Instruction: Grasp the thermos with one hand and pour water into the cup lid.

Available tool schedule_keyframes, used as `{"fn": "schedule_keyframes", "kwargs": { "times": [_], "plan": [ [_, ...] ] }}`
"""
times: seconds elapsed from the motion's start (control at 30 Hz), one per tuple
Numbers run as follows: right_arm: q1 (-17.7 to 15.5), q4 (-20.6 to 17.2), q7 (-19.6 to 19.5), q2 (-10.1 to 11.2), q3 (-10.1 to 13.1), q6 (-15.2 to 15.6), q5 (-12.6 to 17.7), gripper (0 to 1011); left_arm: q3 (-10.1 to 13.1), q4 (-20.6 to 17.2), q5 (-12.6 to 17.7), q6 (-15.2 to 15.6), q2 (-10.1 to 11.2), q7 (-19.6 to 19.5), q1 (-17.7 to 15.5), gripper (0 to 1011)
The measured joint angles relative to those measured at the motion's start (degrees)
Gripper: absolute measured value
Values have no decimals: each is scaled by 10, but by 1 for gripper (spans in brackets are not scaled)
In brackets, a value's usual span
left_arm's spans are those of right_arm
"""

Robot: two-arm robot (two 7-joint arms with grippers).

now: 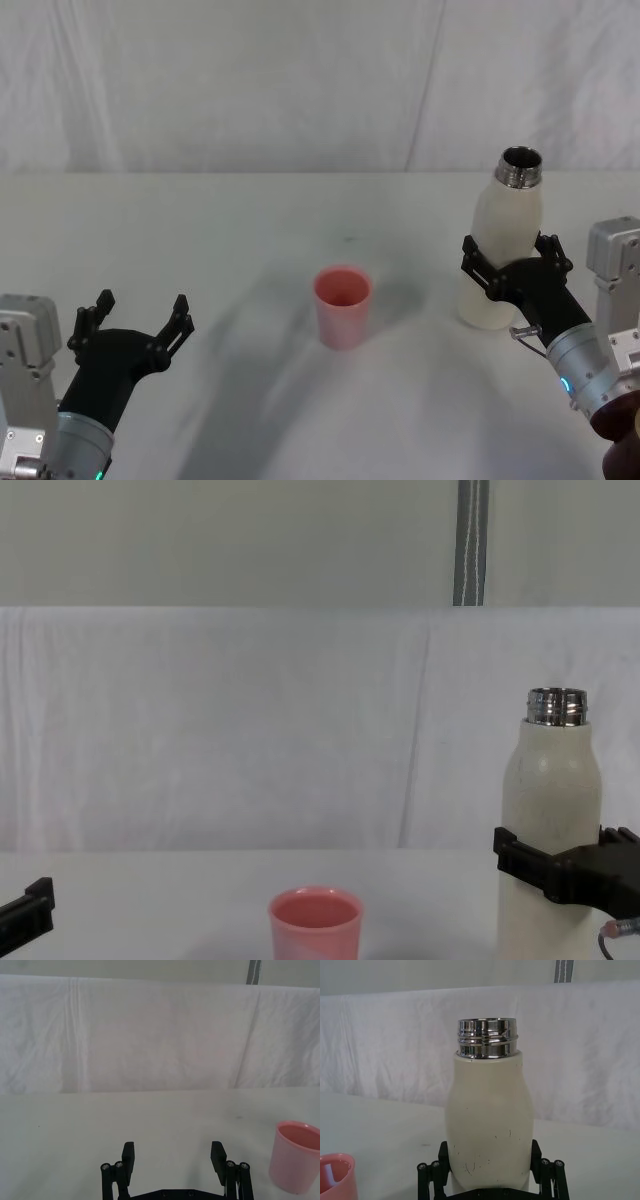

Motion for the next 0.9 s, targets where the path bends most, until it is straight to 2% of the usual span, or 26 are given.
{"fn": "schedule_keyframes", "kwargs": {
  "times": [0.9],
  "plan": [
    [5,19,3,-1,2,-19,5,950,0,0,0,0,0,0,0,1001]
  ]
}}
